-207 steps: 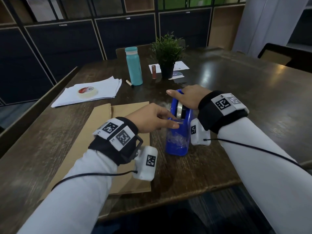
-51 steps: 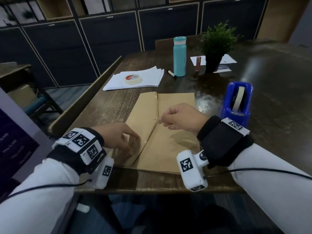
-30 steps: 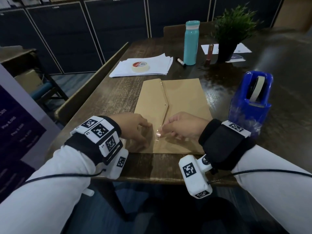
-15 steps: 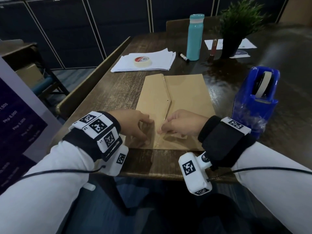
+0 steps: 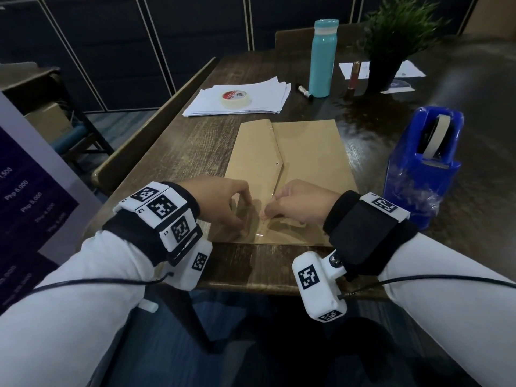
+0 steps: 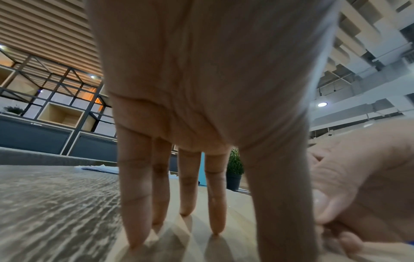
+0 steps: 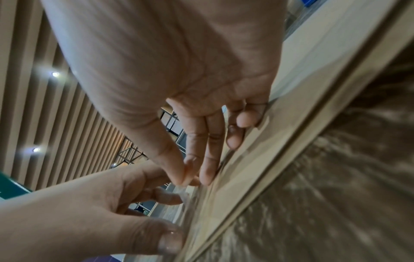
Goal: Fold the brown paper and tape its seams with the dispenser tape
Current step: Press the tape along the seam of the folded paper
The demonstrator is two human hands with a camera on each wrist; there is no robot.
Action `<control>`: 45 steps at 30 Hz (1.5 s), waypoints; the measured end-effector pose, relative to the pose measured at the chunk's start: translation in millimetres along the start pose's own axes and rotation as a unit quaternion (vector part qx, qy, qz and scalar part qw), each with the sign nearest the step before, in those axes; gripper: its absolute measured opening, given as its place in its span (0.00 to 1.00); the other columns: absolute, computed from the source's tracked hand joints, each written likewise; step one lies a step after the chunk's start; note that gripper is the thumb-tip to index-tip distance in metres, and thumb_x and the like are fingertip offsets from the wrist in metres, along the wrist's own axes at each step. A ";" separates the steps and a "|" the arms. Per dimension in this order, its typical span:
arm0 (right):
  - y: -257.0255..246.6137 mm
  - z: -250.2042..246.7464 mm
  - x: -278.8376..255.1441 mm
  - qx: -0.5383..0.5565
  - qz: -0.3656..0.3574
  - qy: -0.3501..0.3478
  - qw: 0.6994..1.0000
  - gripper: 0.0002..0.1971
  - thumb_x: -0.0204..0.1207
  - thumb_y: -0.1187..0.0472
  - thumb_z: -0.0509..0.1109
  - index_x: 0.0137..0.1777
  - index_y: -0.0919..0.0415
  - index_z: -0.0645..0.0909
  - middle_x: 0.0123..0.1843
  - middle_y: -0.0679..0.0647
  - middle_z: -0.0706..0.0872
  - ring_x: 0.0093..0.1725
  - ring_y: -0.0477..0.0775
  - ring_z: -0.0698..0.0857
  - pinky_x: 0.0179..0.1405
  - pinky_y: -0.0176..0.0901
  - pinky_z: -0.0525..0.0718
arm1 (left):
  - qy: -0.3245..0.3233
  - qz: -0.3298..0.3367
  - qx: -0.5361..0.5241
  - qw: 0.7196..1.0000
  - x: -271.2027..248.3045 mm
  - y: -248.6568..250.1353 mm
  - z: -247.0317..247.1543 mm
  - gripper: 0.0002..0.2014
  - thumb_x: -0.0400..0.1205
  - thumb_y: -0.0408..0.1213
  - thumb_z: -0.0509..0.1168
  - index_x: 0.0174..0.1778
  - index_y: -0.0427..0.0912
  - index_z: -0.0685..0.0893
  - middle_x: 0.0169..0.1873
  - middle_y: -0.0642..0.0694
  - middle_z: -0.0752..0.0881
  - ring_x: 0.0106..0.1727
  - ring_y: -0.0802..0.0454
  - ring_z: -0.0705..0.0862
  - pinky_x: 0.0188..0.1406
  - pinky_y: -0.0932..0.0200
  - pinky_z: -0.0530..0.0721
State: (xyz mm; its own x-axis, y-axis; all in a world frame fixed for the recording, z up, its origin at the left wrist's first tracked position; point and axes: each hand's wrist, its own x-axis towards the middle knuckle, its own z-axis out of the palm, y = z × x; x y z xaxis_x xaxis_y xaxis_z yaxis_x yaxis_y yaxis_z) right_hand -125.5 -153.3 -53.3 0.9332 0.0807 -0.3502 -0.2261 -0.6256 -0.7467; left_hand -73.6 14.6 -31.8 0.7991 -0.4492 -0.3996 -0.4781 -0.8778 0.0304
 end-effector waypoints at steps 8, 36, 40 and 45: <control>2.9 2.4 2.5 -0.008 -0.015 0.026 1.000 0.18 0.72 0.54 0.75 0.50 0.71 0.87 0.49 0.62 0.89 0.43 0.54 0.80 0.47 0.46 0.79 | -0.002 0.040 -0.013 0.999 -8.8 2.7 1.0 0.09 0.71 0.56 0.73 0.43 0.62 0.84 0.69 0.59 0.79 0.64 0.53 0.79 0.65 0.48 0.77; -0.8 4.5 -0.6 -0.022 -0.029 0.032 0.999 0.19 0.74 0.57 0.73 0.53 0.76 0.85 0.40 0.58 0.81 0.41 0.52 0.78 0.43 0.42 0.76 | -0.005 0.013 -0.001 1.000 -1.2 16.6 1.9 0.15 0.68 0.55 0.76 0.45 0.54 0.84 0.60 0.56 0.76 0.52 0.51 0.82 0.58 0.45 0.82; -0.5 3.0 0.6 -0.025 -0.025 0.032 0.999 0.19 0.73 0.57 0.74 0.52 0.76 0.85 0.38 0.58 0.80 0.39 0.53 0.78 0.41 0.44 0.77 | -0.009 0.011 0.000 1.000 -2.6 17.0 1.5 0.14 0.67 0.57 0.77 0.41 0.58 0.81 0.60 0.57 0.75 0.53 0.52 0.81 0.58 0.45 0.82; -1.8 1.3 0.9 -0.038 -0.027 0.026 0.999 0.15 0.70 0.57 0.78 0.47 0.71 0.88 0.35 0.55 0.82 0.35 0.50 0.78 0.39 0.43 0.77 | -0.014 0.007 0.009 1.000 -2.9 17.9 1.1 0.15 0.66 0.58 0.76 0.40 0.58 0.80 0.61 0.57 0.75 0.54 0.52 0.81 0.58 0.44 0.82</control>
State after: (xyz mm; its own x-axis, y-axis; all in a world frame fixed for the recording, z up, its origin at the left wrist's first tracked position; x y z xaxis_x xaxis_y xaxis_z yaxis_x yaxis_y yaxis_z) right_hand -124.6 -151.1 -53.0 0.9573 0.0761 -0.2789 -0.1552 -0.6787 -0.7178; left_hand -84.9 0.4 -31.0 0.7819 -0.4569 -0.4240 -0.4965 -0.8678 0.0195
